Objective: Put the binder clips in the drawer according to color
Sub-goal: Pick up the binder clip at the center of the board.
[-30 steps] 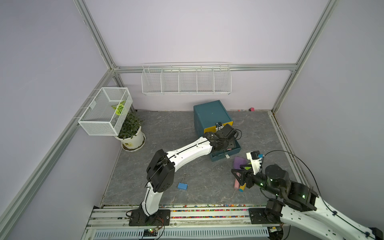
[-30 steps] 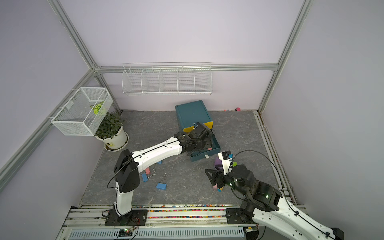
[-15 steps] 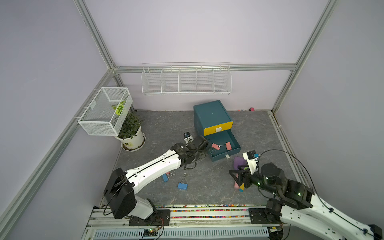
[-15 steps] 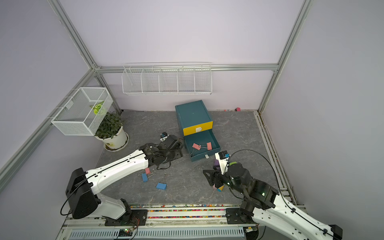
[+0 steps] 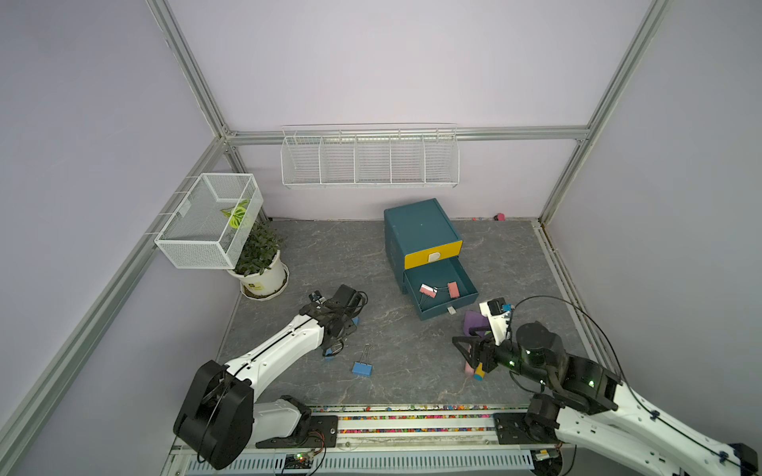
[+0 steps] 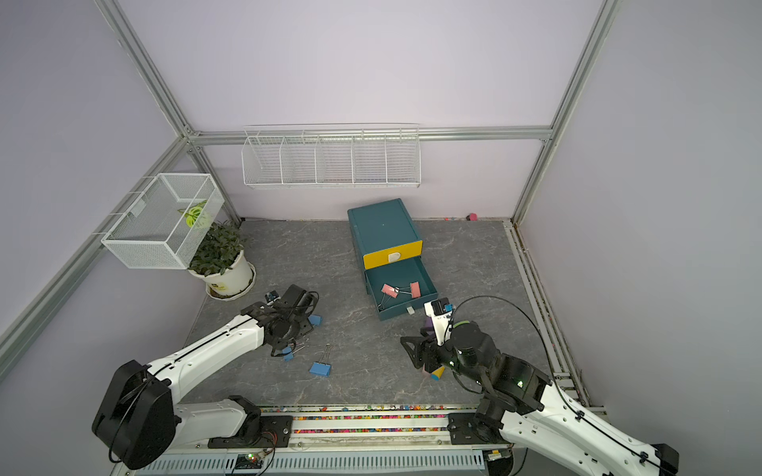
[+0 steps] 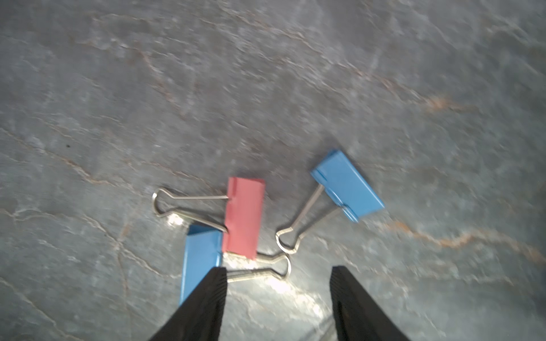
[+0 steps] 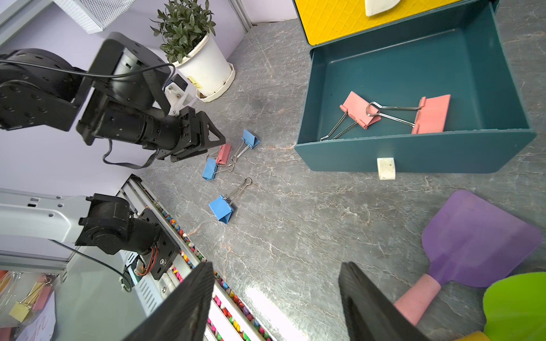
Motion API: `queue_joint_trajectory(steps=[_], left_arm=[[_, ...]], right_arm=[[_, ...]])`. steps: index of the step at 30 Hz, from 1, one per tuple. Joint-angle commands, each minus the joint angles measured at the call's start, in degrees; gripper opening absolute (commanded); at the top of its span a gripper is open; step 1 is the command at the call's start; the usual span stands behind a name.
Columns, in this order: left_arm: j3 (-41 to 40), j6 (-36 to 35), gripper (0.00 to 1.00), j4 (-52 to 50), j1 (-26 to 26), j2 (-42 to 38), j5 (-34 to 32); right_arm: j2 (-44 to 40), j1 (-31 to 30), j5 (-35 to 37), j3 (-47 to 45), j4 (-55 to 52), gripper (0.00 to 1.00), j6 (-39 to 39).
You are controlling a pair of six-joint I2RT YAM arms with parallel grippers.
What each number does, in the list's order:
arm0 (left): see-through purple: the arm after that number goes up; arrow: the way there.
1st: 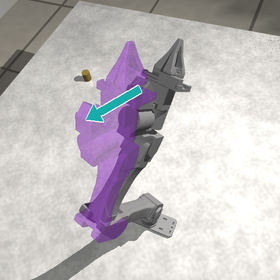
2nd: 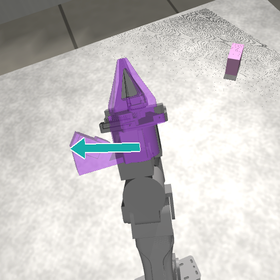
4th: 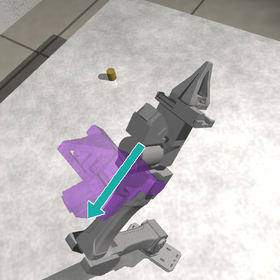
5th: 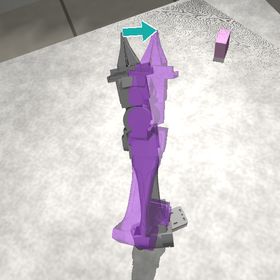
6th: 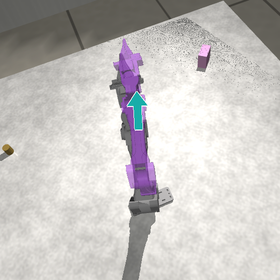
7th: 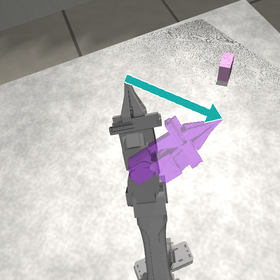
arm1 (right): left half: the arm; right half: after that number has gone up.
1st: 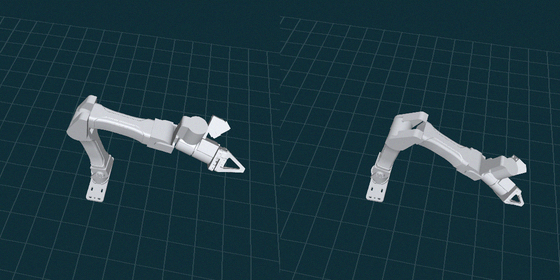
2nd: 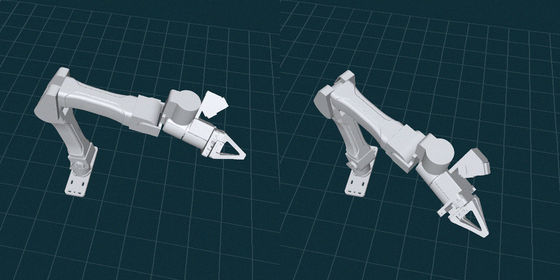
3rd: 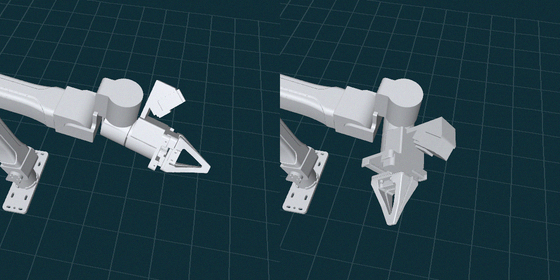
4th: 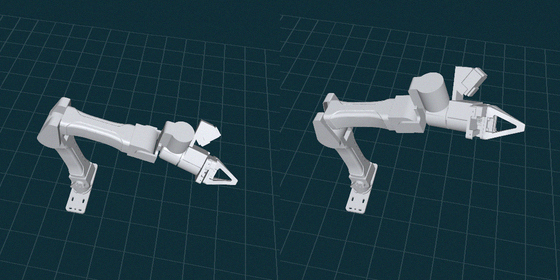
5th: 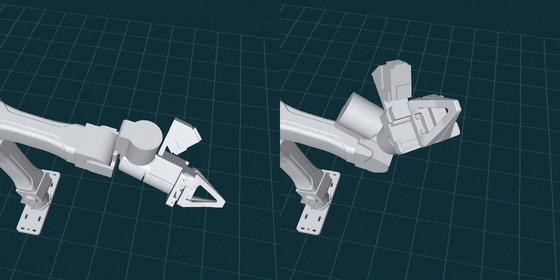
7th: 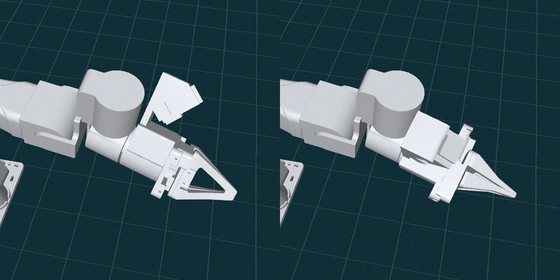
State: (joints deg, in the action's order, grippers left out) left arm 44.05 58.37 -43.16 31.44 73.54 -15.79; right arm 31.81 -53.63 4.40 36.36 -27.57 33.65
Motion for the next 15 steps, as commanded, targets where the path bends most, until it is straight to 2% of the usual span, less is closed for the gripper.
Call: queue_joint_trajectory(steps=[1,6,15], left_arm=[[-0.11,-2.89,0.58,3.37,-2.67,1.37,-0.05],[-1.48,-6.21,0.57,7.03,-7.23,2.54,0.67],[-2.67,-11.09,0.55,8.89,-9.36,4.60,1.07]], right_arm=[[0.09,-0.29,-0.54,-0.47,1.05,0.73,-0.05],[-0.30,-0.32,-0.26,-0.59,0.59,0.73,-0.07],[0.09,-0.27,-0.19,-0.42,0.98,0.73,0.19]])
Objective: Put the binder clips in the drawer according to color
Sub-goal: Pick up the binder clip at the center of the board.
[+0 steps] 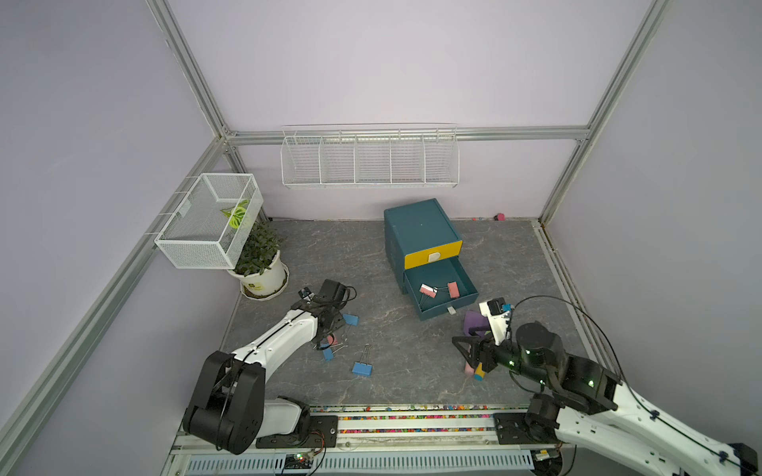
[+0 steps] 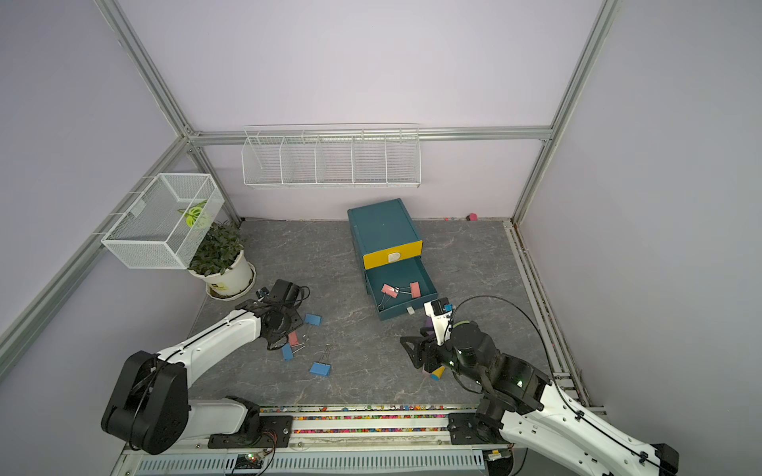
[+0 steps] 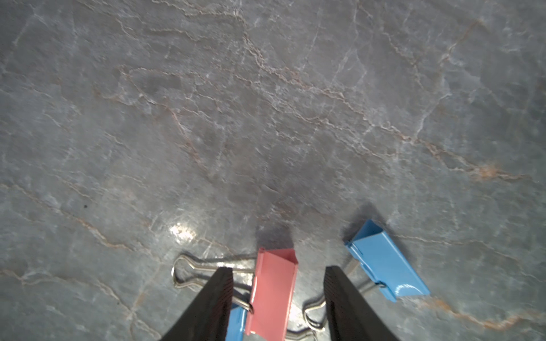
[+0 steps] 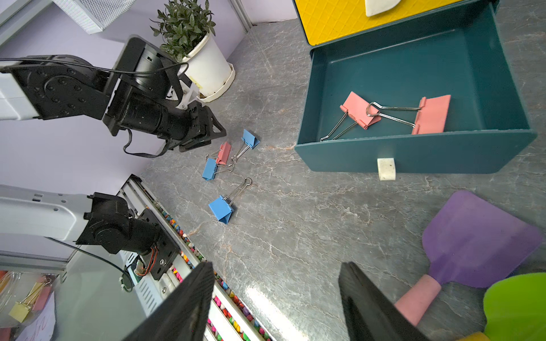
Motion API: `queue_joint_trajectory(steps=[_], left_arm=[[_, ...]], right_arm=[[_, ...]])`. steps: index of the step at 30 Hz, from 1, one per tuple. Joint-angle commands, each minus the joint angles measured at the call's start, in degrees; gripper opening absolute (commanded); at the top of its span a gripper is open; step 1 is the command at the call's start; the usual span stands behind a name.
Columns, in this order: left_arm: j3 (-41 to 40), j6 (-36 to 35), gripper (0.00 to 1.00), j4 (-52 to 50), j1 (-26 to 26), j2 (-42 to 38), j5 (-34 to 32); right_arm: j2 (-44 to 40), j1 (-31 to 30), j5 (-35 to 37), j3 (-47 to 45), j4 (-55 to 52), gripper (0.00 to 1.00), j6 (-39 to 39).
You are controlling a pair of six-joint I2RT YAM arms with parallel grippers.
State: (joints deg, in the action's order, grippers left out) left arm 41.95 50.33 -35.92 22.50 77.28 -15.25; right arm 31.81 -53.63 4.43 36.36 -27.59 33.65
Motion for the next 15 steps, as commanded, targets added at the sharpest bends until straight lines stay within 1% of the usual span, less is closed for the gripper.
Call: queue_joint_trajectory(steps=[1,7,15], left_arm=[[-0.69,-3.69,0.55,2.03,-0.45,1.16,0.97],[-0.77,-7.00,0.55,2.15,-0.75,2.11,1.17],[-1.44,-10.96,0.54,4.89,-2.06,4.21,4.01]], right_arm=[[0.18,-0.34,-0.21,-0.41,0.98,0.73,0.23],[0.08,-0.29,-0.12,-0.39,0.79,0.73,0.36],[0.53,-0.33,-0.12,-0.32,1.40,0.73,0.55]])
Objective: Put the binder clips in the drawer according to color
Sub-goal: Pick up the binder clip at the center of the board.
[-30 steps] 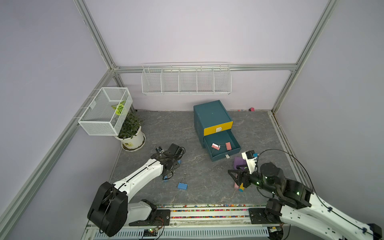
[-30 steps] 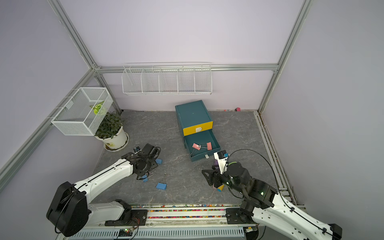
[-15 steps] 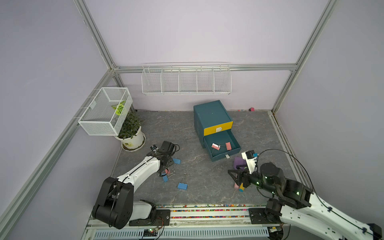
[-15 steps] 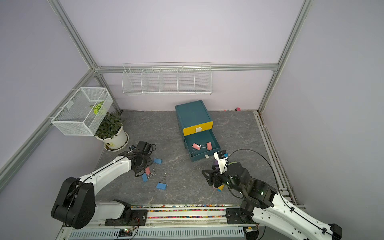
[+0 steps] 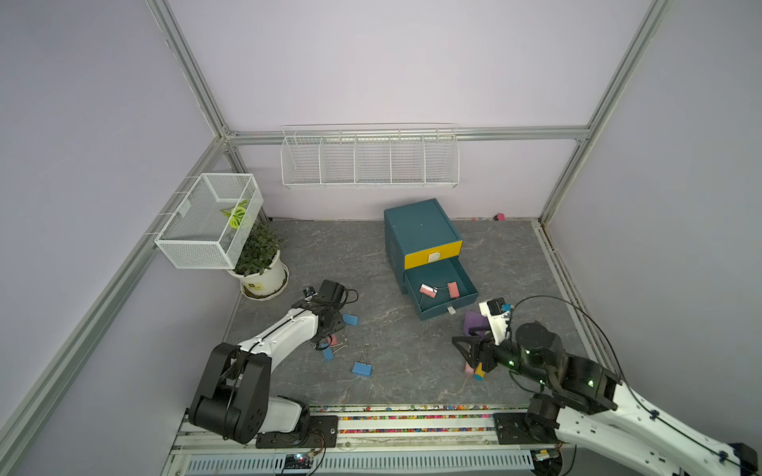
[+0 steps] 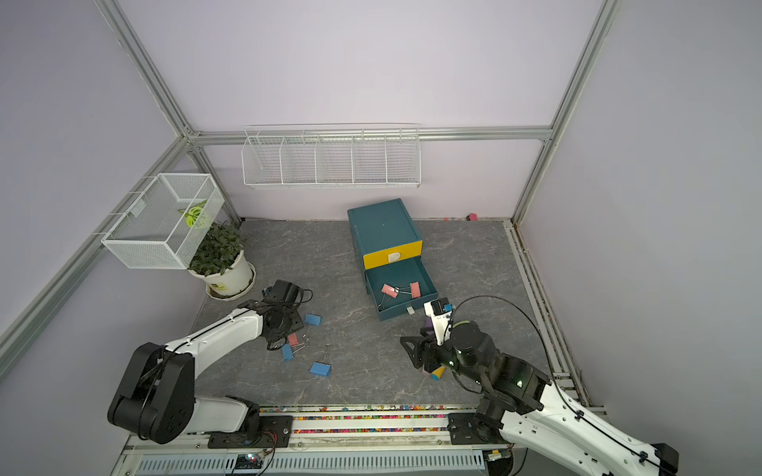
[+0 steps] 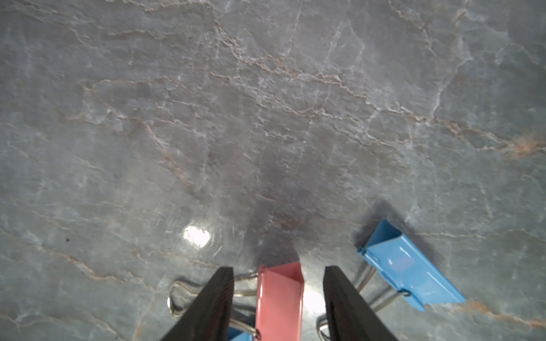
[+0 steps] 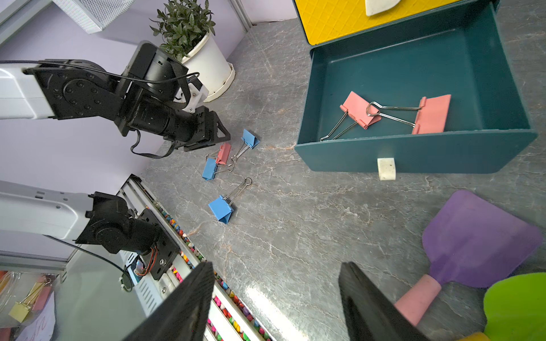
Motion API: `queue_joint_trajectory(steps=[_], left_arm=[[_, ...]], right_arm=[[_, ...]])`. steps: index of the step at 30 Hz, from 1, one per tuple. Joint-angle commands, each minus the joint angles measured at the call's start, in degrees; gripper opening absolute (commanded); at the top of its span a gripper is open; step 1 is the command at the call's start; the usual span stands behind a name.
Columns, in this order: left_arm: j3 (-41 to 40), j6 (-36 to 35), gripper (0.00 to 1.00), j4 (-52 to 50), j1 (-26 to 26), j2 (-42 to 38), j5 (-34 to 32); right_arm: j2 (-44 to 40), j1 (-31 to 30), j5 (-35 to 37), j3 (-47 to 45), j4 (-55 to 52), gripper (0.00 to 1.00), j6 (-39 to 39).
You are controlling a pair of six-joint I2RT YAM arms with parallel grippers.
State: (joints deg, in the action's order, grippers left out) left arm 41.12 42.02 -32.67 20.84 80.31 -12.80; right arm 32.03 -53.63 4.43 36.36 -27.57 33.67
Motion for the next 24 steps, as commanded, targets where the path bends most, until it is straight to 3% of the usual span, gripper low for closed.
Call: queue_joint_trajectory(steps=[1,8,19,24], left_arm=[[-0.65,-2.70,0.54,1.86,-0.44,1.39,2.05],[-0.62,-2.39,0.45,1.55,-0.68,2.30,2.59],[-0.72,-2.06,0.43,0.76,-0.67,2.73,2.73],[-0.40,-1.96,0.38,0.59,-0.73,3.36,2.93]], right_arm=[[0.31,-0.34,-0.15,-0.32,1.30,0.73,0.52],[0.23,-0.29,-0.01,-0.50,1.16,0.73,0.69],[0.14,-0.26,0.01,-0.58,1.21,0.73,0.69],[0.14,-0.34,0.06,-0.41,1.22,0.73,0.71]])
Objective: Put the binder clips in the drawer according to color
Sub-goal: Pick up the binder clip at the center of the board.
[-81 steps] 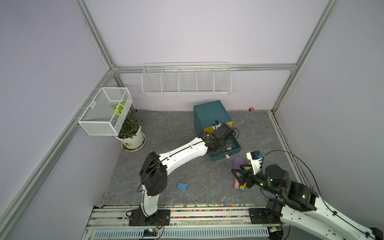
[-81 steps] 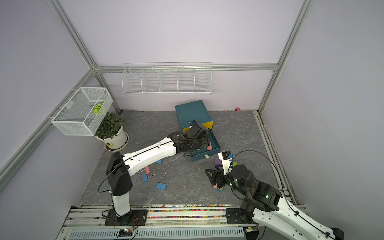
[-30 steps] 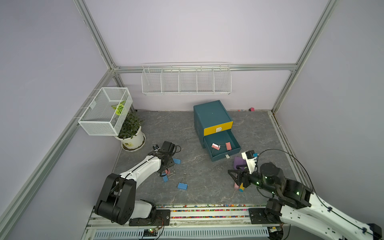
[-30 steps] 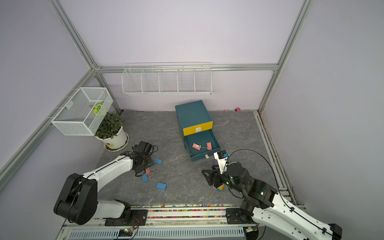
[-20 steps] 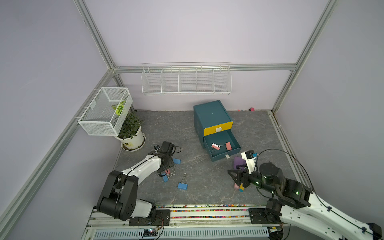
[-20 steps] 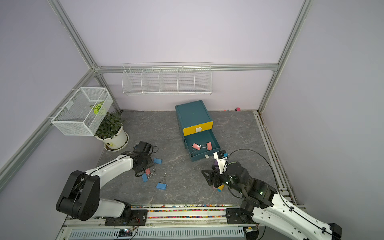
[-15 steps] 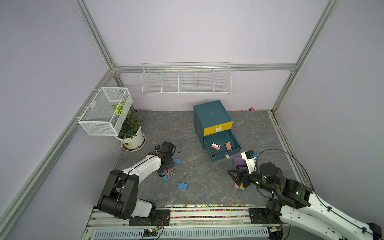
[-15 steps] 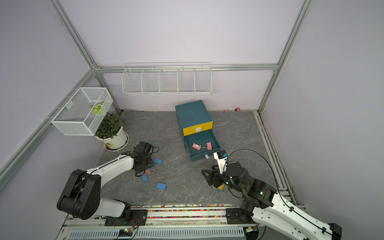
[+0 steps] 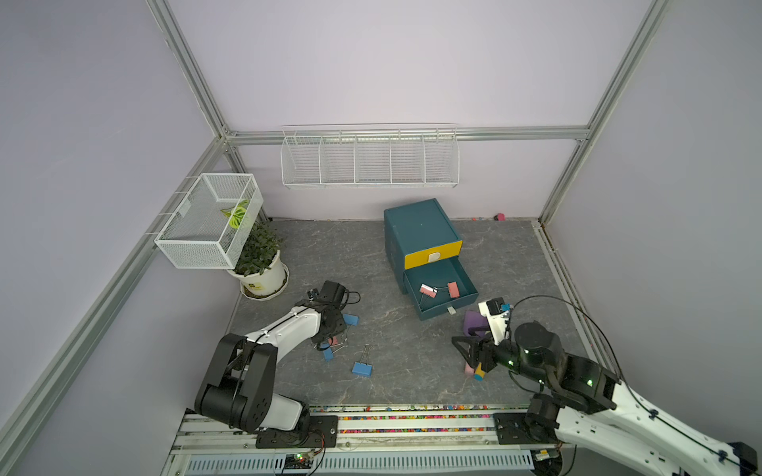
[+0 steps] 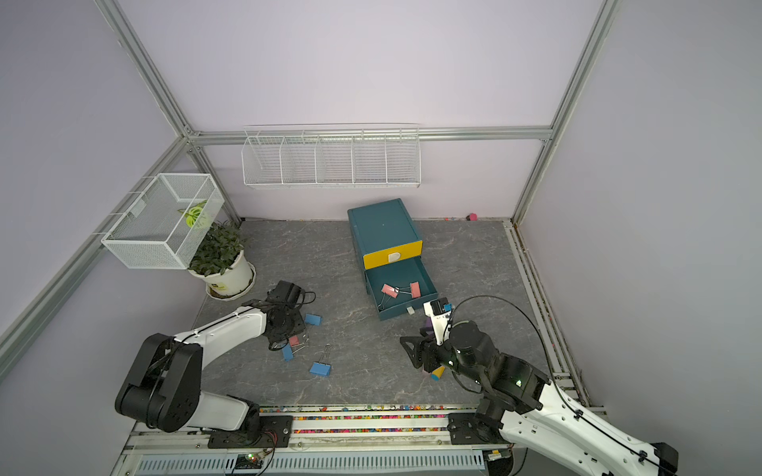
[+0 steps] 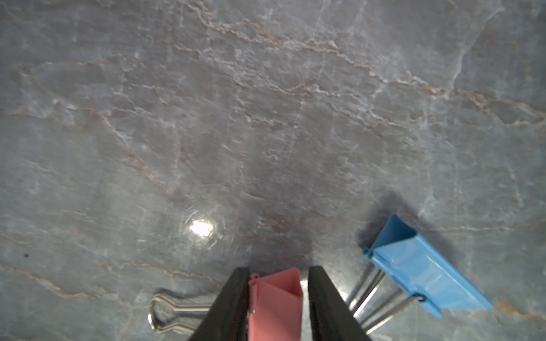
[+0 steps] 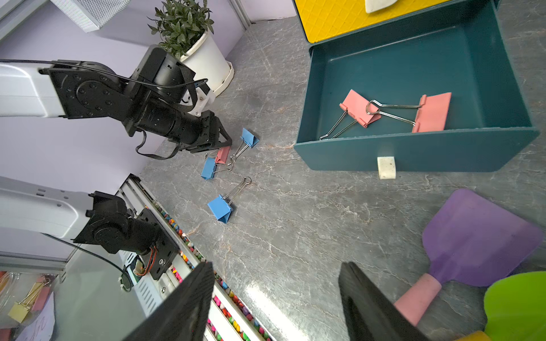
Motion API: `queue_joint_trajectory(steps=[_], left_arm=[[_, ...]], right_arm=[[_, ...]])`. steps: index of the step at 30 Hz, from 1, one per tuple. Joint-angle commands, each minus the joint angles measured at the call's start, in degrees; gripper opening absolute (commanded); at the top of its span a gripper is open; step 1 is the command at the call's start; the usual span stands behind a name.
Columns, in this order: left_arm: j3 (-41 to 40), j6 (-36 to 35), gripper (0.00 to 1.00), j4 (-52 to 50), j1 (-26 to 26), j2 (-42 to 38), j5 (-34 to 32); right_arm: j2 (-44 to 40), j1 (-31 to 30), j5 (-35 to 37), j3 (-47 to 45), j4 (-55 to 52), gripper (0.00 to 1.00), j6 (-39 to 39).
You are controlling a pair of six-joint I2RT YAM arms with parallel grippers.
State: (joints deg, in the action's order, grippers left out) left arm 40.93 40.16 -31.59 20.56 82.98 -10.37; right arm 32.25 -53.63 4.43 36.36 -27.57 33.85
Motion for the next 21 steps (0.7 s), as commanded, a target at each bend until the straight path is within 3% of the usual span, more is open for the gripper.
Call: queue_joint_trajectory(steps=[1,10,21], left_arm=[[-0.06,-0.13,0.37,-0.70,-0.43,0.78,0.58],[0.52,0.51,0.35,-0.79,-0.42,2.11,2.41],[2.42,1.84,0.31,-1.56,-0.41,-1.78,3.12]], right_arm=[[-0.07,-0.33,0.11,-0.41,1.15,0.73,0.44],[0.09,-0.25,0.23,-0.42,1.21,0.73,0.52],[0.09,-0.29,0.32,-0.59,1.29,0.73,0.54]])
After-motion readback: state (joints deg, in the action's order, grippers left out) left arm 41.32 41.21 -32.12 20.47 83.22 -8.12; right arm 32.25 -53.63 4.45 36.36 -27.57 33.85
